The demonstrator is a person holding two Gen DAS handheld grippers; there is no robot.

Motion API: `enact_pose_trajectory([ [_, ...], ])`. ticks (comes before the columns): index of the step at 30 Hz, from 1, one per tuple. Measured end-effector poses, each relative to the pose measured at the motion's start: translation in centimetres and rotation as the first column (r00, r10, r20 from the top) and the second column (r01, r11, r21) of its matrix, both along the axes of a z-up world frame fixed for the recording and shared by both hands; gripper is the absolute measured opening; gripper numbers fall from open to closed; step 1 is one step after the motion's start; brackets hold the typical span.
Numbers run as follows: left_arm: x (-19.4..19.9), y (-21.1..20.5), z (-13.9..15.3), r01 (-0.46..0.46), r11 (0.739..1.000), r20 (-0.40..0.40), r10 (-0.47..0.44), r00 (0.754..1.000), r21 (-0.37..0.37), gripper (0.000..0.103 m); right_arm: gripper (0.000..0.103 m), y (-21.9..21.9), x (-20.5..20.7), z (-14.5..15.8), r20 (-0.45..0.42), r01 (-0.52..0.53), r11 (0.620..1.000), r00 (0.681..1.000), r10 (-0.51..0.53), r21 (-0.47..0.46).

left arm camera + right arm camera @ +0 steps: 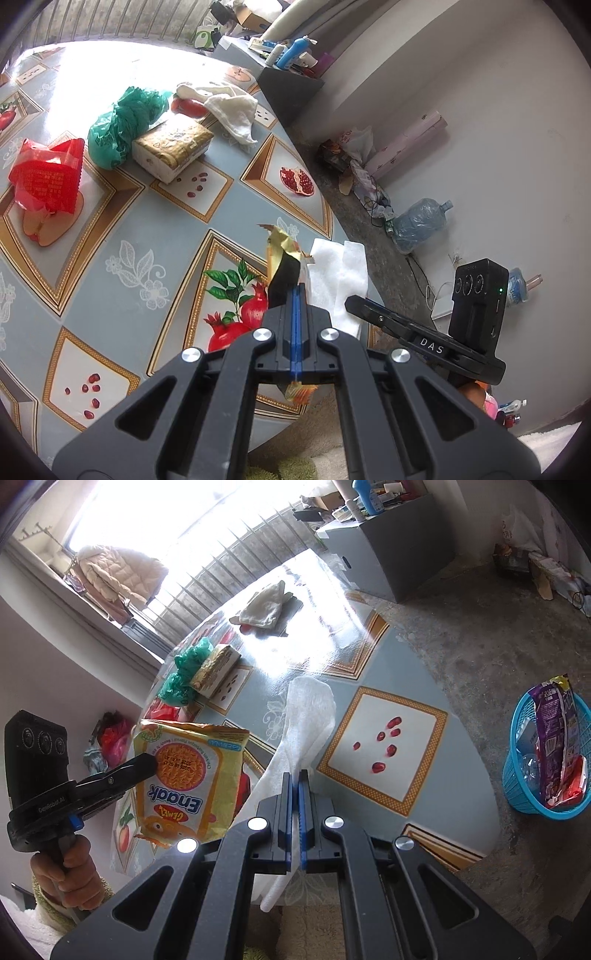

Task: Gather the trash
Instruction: 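Grasp the yellow Enaak snack packet with the left gripper while the right gripper holds the tissue, then carry tissue and Enaak packet to the blue wastebasket and open both grippers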

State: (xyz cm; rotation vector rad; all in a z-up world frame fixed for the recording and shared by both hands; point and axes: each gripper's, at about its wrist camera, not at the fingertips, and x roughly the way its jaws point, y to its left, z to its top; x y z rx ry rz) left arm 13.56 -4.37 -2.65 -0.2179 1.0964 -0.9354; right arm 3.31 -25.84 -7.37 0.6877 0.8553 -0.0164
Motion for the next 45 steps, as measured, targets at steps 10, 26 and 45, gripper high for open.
enact_pose_trajectory([
  [10,-0.1,0.3,3.8,-0.013,0.999,0.078,0.017,0.997,-0.051,0.000,0.003,-3.0,-2.4,1.9,0.073,0.090,0.996,0.993,-0.092,0.025],
  [26,-2.3,-13.0,8.4,0.253,0.967,0.215,-0.240,0.947,-0.037,0.000,0.003,-12.4,-11.7,3.1,0.155,0.396,0.914,0.901,-0.405,0.084],
  [45,-8.5,-42.9,-6.0,0.595,0.744,0.097,-0.646,0.757,0.306,0.000,0.003,-27.9,-18.1,-13.4,-0.184,0.756,0.608,0.651,-0.736,0.242],
])
